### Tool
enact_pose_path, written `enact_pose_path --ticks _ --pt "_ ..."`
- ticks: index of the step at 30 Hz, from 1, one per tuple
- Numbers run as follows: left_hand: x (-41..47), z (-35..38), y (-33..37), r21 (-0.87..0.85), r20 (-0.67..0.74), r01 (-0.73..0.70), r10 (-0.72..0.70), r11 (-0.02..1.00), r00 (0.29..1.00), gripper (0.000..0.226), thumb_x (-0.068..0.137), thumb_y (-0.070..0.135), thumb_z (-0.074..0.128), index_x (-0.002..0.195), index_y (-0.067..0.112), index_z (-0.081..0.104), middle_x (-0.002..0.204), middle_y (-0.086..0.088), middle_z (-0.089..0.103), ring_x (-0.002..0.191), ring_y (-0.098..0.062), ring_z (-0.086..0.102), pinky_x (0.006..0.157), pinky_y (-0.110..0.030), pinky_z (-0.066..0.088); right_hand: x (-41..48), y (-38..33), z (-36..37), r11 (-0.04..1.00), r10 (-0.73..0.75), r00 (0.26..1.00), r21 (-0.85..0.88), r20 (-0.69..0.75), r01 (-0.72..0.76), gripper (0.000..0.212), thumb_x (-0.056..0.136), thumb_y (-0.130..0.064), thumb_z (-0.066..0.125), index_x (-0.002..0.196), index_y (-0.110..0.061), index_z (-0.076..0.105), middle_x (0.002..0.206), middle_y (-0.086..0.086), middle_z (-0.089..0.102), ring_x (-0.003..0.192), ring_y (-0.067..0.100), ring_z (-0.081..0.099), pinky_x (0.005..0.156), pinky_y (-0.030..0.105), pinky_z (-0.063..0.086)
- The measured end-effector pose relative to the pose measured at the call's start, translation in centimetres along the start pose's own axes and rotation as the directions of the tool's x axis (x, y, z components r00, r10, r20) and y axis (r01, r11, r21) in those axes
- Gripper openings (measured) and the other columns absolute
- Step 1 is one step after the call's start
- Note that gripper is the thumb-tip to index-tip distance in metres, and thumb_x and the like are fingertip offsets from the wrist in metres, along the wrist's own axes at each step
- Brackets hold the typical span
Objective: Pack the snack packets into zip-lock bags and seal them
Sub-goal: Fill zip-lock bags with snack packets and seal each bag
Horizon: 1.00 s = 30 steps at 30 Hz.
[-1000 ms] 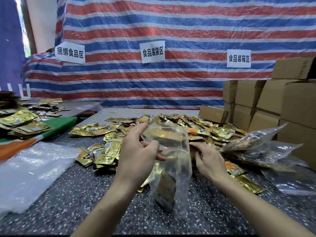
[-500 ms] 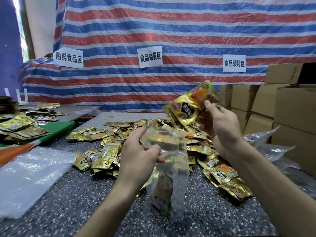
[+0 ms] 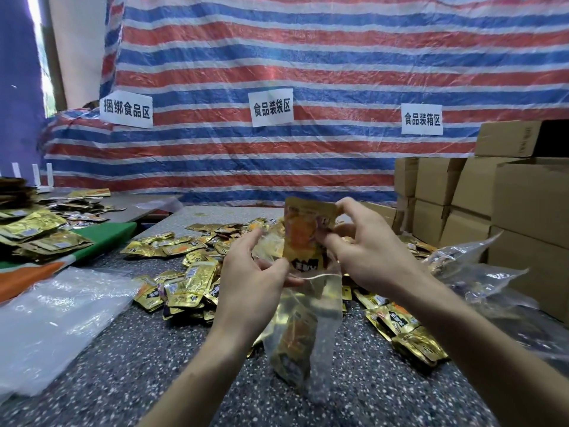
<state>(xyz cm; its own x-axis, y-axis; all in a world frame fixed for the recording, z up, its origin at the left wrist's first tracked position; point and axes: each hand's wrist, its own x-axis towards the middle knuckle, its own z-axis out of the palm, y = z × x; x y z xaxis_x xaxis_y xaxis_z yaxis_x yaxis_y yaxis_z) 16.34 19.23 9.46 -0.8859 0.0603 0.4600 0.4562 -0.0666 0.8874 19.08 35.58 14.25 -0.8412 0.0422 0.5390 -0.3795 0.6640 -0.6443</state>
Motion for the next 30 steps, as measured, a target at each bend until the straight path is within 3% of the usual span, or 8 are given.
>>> enact_pose_path --ticks 4,7,10,12,18,24,27,30 --pt "0.3 -0.9 -0.3 0.006 -0.085 -0.110 0.110 0.994 0.990 0.045 0.101 0.027 0.053 0.141 0.045 0.043 0.125 0.012 0.055 0.077 -0.017 0.071 0.054 -0.028 0.057 -0.1 0.0 0.0 0.998 0.038 0.999 0.058 0.032 -0.040 0.012 0.087 -0.010 0.075 0.097 -0.015 0.070 0.092 0.004 0.075 0.085 0.019 0.072 0.079 0.046 0.061" --pt "1.4 -2.5 -2.0 0.135 -0.062 -0.025 0.033 0.991 0.998 0.047 0.096 0.043 0.044 0.143 0.045 0.041 0.133 0.011 0.054 0.109 -0.015 0.060 0.086 -0.039 0.053 -0.2 0.6 -0.1 0.988 0.060 0.998 0.144 0.029 -0.063 0.017 0.079 -0.003 0.080 0.093 -0.010 0.073 0.087 0.002 0.078 0.081 0.013 0.074 0.079 0.036 0.062" --pt "1.8 -3.2 -3.8 0.081 0.146 0.089 -0.100 0.993 0.984 0.027 0.100 0.028 0.054 0.125 0.031 0.062 0.109 0.019 0.069 0.099 0.003 0.063 0.073 -0.015 0.047 -0.1 1.1 0.2 0.969 0.070 0.997 0.236 0.013 -0.071 0.018 0.076 0.003 0.081 0.092 -0.005 0.075 0.087 0.004 0.079 0.083 0.015 0.076 0.080 0.031 0.061" --pt "2.0 -3.3 -4.8 0.065 0.185 0.060 -0.071 0.996 0.980 0.015 0.097 0.014 0.059 0.102 0.018 0.072 0.096 0.009 0.076 0.092 -0.004 0.069 0.068 -0.008 0.050 0.1 1.4 0.4 0.955 0.076 0.997 0.286 0.016 -0.078 0.021 0.074 0.005 0.082 0.092 -0.003 0.076 0.087 0.004 0.079 0.085 0.018 0.076 0.080 0.029 0.061" --pt "4.5 -4.0 -5.9 -0.112 0.161 0.035 -0.017 0.993 0.987 0.008 0.089 -0.006 0.061 0.088 0.000 0.066 0.089 -0.008 0.074 0.085 -0.018 0.070 0.074 -0.024 0.058 2.0 2.6 0.0 0.933 0.127 0.982 0.318 0.139 -0.166 0.034 0.067 0.015 0.081 0.093 -0.007 0.077 0.088 0.005 0.079 0.088 0.019 0.076 0.083 0.028 0.061" --pt "8.1 -4.9 -6.1 -0.303 0.308 0.061 0.037 0.951 0.951 0.031 0.064 -0.006 0.076 0.093 0.002 0.068 0.094 -0.012 0.071 0.087 -0.025 0.069 0.079 -0.040 0.060 6.0 4.7 0.8 0.873 0.112 0.986 0.463 0.120 -0.155 0.027 0.078 0.021 0.065 0.087 -0.001 0.076 0.088 0.015 0.077 0.085 0.029 0.076 0.071 0.032 0.063" --pt "10.6 -5.8 -5.9 -0.291 0.462 0.089 0.058 0.953 0.885 0.035 0.059 0.003 0.082 0.093 0.007 0.076 0.102 -0.014 0.073 0.091 -0.025 0.070 0.082 -0.035 0.061 8.5 5.8 1.5 0.847 0.122 0.986 0.506 0.114 -0.163 0.034 0.077 0.021 0.062 0.079 -0.008 0.078 0.090 0.017 0.077 0.085 0.034 0.075 0.072 0.038 0.063" --pt "13.6 -6.4 -5.1 -0.125 0.629 0.033 0.054 0.992 0.775 0.031 0.062 0.003 0.088 0.089 0.000 0.073 0.096 -0.011 0.074 0.088 -0.022 0.071 0.078 -0.029 0.059 11.0 6.5 1.4 0.904 0.074 0.956 0.385 0.282 -0.183 0.032 0.076 0.021 0.065 0.081 -0.007 0.079 0.090 0.018 0.077 0.081 0.031 0.075 0.069 0.035 0.062"
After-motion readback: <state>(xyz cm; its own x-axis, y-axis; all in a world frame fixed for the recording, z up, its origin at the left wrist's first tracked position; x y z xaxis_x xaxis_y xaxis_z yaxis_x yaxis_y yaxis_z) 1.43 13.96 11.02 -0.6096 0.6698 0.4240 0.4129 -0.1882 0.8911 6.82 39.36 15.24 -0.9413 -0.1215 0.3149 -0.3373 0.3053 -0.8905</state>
